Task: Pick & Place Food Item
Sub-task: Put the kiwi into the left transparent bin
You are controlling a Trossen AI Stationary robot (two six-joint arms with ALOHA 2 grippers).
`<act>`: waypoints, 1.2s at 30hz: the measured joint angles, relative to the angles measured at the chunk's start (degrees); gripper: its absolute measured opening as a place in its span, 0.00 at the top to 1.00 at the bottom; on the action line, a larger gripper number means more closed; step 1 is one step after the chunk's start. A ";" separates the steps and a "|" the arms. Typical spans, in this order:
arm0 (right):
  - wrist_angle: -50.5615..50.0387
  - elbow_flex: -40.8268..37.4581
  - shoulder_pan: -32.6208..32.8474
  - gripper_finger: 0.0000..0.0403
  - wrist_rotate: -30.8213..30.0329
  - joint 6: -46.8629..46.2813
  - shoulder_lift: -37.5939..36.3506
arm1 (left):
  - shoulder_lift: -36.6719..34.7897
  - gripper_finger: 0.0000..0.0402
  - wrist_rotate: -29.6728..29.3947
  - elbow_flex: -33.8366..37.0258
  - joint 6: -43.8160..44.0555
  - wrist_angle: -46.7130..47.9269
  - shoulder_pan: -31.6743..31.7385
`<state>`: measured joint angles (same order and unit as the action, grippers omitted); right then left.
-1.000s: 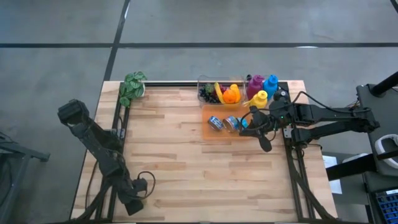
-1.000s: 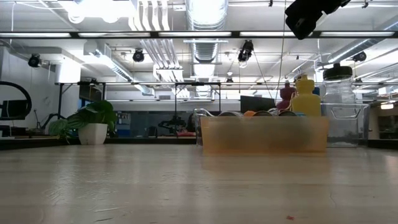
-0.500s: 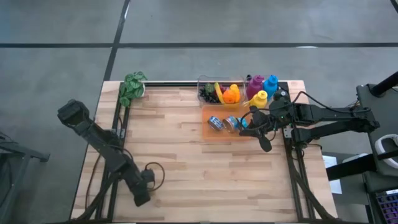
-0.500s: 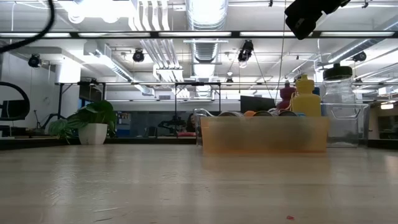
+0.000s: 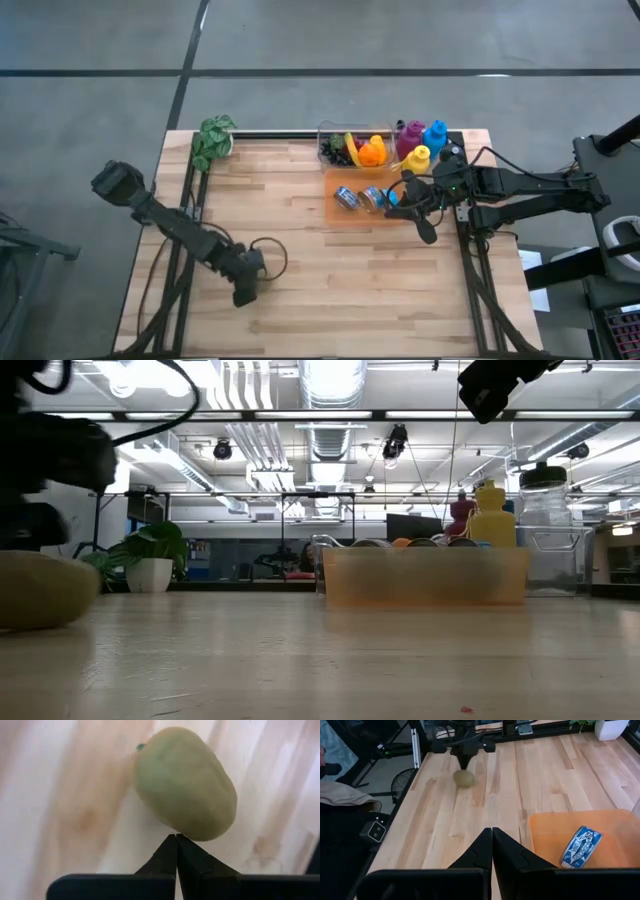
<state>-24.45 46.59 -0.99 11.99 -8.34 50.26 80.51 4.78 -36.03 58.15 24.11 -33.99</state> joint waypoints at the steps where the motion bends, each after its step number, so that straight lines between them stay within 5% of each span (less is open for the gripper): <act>1: 0.00 0.00 0.00 0.98 0.00 0.00 0.00 | 0.00 0.99 -0.76 0.00 -1.83 -0.25 1.11; 16: -0.02 0.01 -0.02 0.98 -0.07 0.13 0.00 | -0.05 0.99 -2.12 0.00 -22.31 -8.62 12.75; 29: -2.69 0.00 0.00 0.98 3.29 5.77 0.13 | -5.57 0.99 -2.47 -3.59 -27.89 -7.13 9.73; 36: -2.56 0.01 -0.02 0.98 3.04 6.27 0.15 | -5.79 0.99 -4.04 -5.76 -39.65 -7.44 3.12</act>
<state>-27.00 46.60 -1.02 15.03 -2.07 50.41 74.72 0.74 -41.79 18.49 16.67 -30.88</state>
